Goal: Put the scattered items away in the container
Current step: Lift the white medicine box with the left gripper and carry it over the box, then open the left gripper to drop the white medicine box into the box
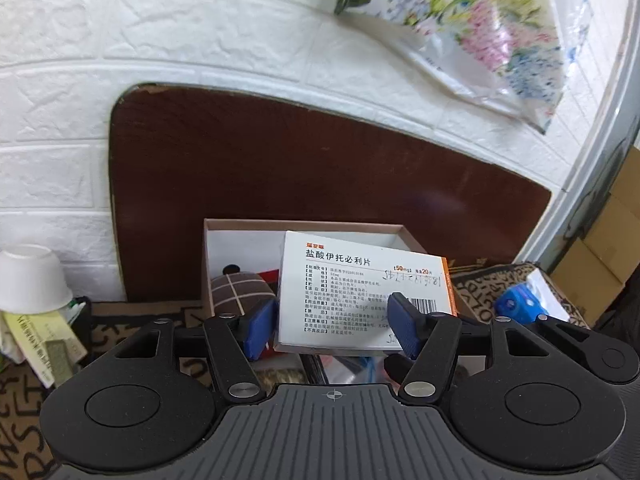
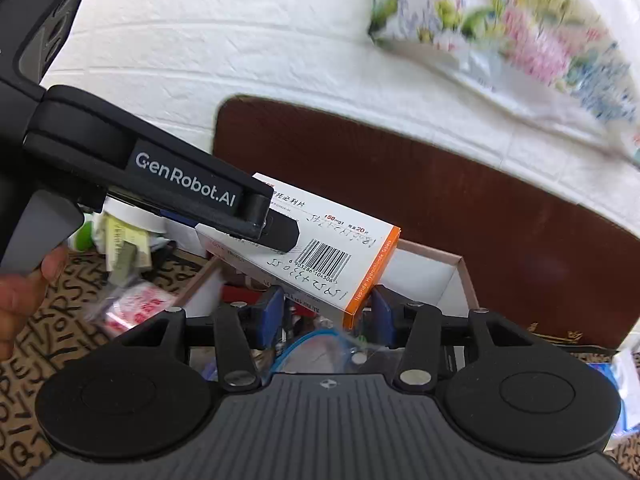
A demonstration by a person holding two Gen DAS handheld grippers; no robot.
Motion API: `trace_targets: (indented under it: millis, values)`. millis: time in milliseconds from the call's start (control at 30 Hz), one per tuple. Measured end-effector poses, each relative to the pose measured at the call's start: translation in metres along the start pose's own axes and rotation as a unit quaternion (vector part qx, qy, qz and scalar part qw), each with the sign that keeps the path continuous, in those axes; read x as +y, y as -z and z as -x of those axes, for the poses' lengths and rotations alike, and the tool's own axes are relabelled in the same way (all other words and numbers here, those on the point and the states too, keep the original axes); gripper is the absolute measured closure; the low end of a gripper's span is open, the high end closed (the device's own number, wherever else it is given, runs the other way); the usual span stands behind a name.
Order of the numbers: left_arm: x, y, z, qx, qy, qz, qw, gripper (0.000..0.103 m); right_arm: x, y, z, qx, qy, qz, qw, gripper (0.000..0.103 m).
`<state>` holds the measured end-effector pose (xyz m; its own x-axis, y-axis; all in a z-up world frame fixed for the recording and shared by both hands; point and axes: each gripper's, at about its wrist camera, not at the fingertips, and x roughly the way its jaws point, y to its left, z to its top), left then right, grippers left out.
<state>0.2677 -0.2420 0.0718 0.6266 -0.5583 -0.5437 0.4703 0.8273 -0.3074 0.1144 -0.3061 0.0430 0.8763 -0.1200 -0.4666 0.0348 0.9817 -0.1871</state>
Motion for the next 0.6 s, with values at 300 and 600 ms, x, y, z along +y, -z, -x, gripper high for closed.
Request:
trace_targets:
  millis: [300,600]
  values:
    - [0.016,-0.023,-0.061,0.018,0.001,0.025,0.9995,0.029,-0.016,-0.007,-0.061,0.036,0.011,0.012,0.999,0.049]
    - [0.024,-0.02,-0.056,0.041,0.014,0.031,0.9986,0.0,-0.018,-0.013,-0.074,0.036,0.035,0.017,0.999,0.013]
